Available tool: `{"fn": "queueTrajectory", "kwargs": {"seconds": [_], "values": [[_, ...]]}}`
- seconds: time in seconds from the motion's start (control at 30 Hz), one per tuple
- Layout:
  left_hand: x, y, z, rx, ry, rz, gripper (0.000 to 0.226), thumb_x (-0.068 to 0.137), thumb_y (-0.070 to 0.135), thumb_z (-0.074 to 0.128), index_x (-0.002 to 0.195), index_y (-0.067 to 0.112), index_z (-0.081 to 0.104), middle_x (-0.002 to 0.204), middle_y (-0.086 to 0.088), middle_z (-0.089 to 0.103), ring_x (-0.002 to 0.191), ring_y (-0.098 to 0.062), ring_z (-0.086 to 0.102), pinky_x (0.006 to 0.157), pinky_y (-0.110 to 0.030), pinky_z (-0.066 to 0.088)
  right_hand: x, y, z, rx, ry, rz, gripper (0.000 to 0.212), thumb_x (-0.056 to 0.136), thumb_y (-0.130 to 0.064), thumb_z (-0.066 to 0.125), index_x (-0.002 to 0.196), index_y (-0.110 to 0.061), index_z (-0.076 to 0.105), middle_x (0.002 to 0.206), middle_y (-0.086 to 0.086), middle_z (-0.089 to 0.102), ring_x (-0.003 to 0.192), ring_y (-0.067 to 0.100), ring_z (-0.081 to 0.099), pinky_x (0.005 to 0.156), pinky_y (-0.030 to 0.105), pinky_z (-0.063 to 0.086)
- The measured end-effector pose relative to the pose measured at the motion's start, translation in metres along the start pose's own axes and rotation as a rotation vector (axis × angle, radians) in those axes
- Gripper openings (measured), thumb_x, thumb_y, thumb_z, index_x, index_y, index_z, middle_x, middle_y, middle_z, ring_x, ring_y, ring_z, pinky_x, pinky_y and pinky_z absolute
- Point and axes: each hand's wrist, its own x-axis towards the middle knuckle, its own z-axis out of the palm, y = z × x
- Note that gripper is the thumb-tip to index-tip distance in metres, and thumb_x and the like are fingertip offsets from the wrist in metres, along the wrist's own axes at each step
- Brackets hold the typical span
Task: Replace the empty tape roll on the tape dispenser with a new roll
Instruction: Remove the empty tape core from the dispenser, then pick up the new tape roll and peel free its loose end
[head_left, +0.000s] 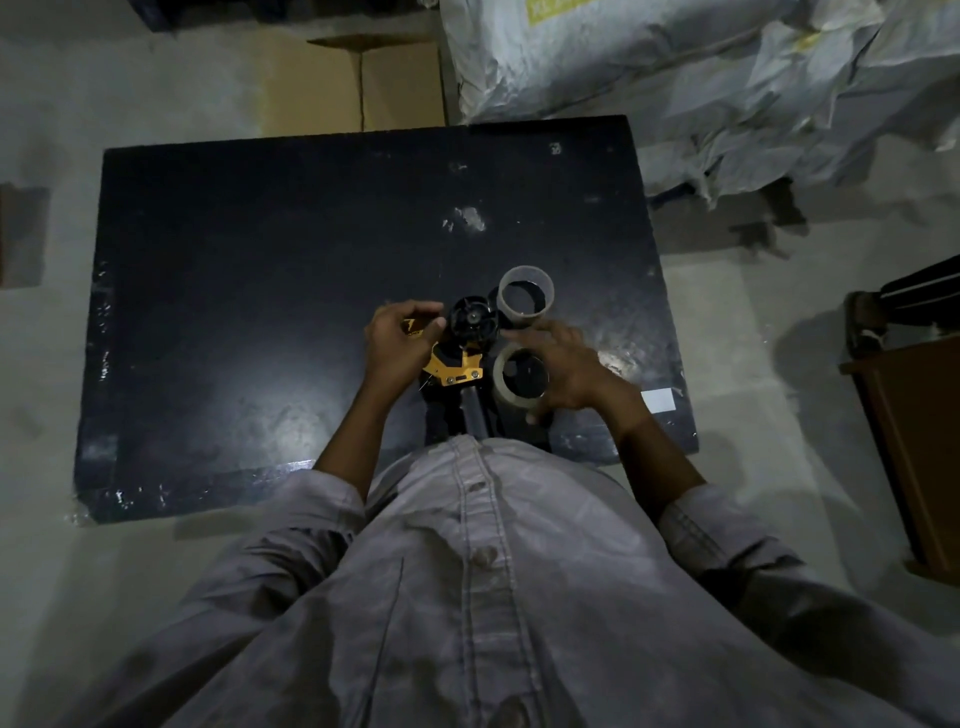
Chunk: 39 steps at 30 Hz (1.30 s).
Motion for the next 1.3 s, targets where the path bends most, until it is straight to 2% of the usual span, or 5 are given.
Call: {"fn": "queueTrajectory", "kwargs": {"seconds": [0.17, 0.4, 0.73, 0.87, 1.3], "values": [[-0.009, 0.003, 0.001, -0.008, -0.011, 0.003, 0.028, 0.09, 0.049, 0.082, 0.114, 0.036, 0.085, 0.104, -0.002, 0.083, 0.092, -0.035, 0.081, 0.088, -0.066, 0.067, 0.001, -0.003, 0.019, -0.245, -0.119, 0.03, 0.164, 0.053, -0.017, 0.11, 0.167, -0.063, 0.002, 0.179, 0.012, 0.009, 0.163, 0.043, 0.017, 0.116, 0.07, 0.045], [-0.012, 0.007, -0.001, 0.027, -0.022, -0.006, 0.027, 0.091, 0.052, 0.082, 0.116, 0.041, 0.084, 0.111, 0.001, 0.083, 0.099, -0.027, 0.081, 0.089, -0.063, 0.068, 0.003, 0.008, 0.011, -0.075, 0.065, -0.051, 0.122, 0.065, -0.021, 0.102, 0.162, -0.052, 0.036, 0.157, 0.004, 0.04, 0.146, 0.036, 0.046, 0.1, 0.054, 0.06], [-0.034, 0.072, 0.006, -0.058, -0.32, 0.118, 0.084, 0.074, 0.027, 0.108, 0.15, 0.022, 0.071, 0.147, 0.002, 0.074, 0.139, -0.013, 0.069, 0.118, -0.046, 0.058, -0.014, -0.004, -0.021, 1.0, 0.151, 0.024, 0.1, 0.07, -0.01, 0.106, 0.15, -0.042, 0.056, 0.143, 0.009, 0.063, 0.124, 0.022, 0.07, 0.087, 0.032, 0.068], [-0.033, 0.081, 0.005, 0.004, -0.373, 0.196, 0.113, 0.06, 0.049, 0.11, 0.161, 0.035, 0.059, 0.159, 0.008, 0.064, 0.149, -0.014, 0.059, 0.124, -0.05, 0.052, -0.013, -0.013, -0.025, 1.169, 0.134, 0.038, 0.107, 0.062, -0.021, 0.108, 0.154, -0.038, 0.057, 0.146, 0.015, 0.062, 0.13, 0.033, 0.071, 0.098, 0.052, 0.069], [-0.037, 0.089, -0.001, -0.023, -0.276, 0.235, 0.076, 0.078, 0.02, 0.105, 0.146, 0.017, 0.073, 0.144, -0.003, 0.071, 0.131, -0.019, 0.072, 0.108, -0.037, 0.061, -0.019, -0.013, -0.026, 1.154, 0.025, -0.011, 0.098, 0.075, -0.022, 0.102, 0.159, -0.037, 0.053, 0.148, 0.019, 0.062, 0.134, 0.032, 0.069, 0.104, 0.052, 0.067]]}}
